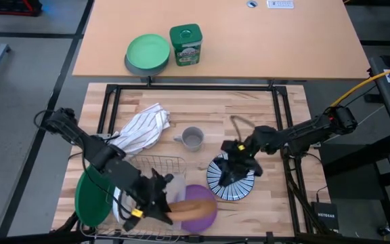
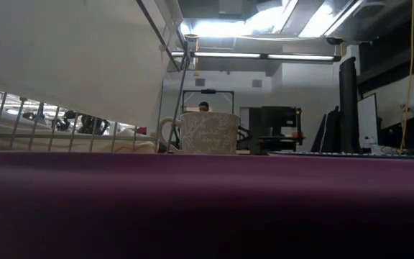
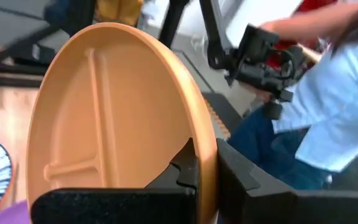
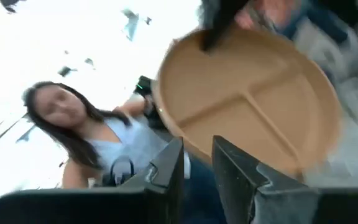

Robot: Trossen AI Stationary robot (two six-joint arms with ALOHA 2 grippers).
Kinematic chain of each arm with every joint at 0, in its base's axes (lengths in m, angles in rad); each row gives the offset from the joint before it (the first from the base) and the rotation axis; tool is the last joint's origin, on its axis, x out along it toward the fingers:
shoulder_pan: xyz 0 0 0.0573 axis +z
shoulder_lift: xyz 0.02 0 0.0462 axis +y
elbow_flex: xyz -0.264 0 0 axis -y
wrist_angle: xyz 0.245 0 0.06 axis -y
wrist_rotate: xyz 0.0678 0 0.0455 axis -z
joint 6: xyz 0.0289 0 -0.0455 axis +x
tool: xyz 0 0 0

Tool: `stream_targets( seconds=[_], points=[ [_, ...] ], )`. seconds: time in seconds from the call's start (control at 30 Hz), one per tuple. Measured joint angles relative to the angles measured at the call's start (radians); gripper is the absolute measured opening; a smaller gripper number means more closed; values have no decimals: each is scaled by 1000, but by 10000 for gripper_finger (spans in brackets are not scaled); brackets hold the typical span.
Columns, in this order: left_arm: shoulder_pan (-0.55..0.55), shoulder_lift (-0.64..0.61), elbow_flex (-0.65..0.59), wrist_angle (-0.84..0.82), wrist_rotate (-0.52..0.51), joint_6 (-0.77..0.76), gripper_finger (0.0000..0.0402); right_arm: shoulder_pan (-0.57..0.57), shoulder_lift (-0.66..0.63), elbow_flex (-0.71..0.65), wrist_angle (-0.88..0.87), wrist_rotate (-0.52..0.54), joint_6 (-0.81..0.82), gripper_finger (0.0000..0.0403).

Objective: Sort dishes
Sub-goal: Put the brown plate into the dish rack

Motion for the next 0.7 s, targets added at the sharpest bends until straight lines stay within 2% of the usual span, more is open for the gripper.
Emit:
stream_targets(
  seconds=[0.13, 0.27, 0.43, 0.7],
  points=[
    [2, -46, 0, 34, -36, 29, 15, 0, 0, 0, 151, 105, -42, 85],
    [20, -70, 0, 95, -43, 67, 15, 0, 0, 0, 170, 181, -77, 85],
    [58, -71, 0, 118, -45, 90, 17, 0, 0, 0, 171, 180, -128, 85],
    [92, -73, 0, 123, -43, 45, 14, -1, 0, 0, 252, 156, -237, 85]
  ],
)
